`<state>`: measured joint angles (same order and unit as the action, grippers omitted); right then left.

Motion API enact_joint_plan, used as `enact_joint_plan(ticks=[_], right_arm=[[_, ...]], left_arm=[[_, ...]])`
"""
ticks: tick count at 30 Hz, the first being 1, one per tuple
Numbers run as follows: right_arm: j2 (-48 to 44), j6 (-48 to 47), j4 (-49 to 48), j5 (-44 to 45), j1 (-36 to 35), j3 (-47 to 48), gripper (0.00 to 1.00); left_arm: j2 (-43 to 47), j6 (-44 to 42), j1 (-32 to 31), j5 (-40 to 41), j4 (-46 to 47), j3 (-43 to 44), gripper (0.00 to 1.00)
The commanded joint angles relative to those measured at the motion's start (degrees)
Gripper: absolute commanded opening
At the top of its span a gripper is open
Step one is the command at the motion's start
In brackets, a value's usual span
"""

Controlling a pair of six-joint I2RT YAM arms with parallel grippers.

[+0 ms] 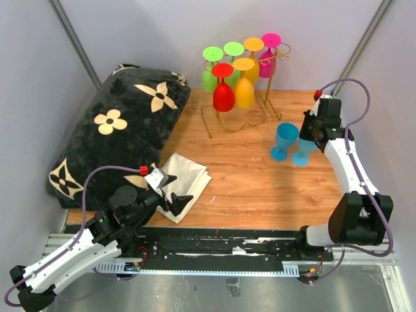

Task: Take the wine glass off the wine glass rack
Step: Pick up the wine glass from the wine rack.

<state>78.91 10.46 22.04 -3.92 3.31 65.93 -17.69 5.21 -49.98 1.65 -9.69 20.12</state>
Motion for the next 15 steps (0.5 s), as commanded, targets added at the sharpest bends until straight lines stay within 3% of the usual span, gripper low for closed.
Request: enact_joint_plan(ticks=[1, 7, 15], right_arm=[[0.9, 0.11, -0.54, -0.07, 1.08, 2.2, 0.03], [0.25, 0.41, 0.39, 0.93, 1.08, 2.7, 0.17], [-5.09, 1.02, 3.41, 1.48, 1.08, 5.91, 0.24]], left_arm=[[-0.39, 0.04, -0.12, -0.33, 0.49, -0.2, 1.0], [-0.21, 0.06, -0.17, -0.07, 0.38, -0.14, 1.0], [-0.17, -0.02, -0.13, 0.02, 0.33, -0.17, 1.0]])
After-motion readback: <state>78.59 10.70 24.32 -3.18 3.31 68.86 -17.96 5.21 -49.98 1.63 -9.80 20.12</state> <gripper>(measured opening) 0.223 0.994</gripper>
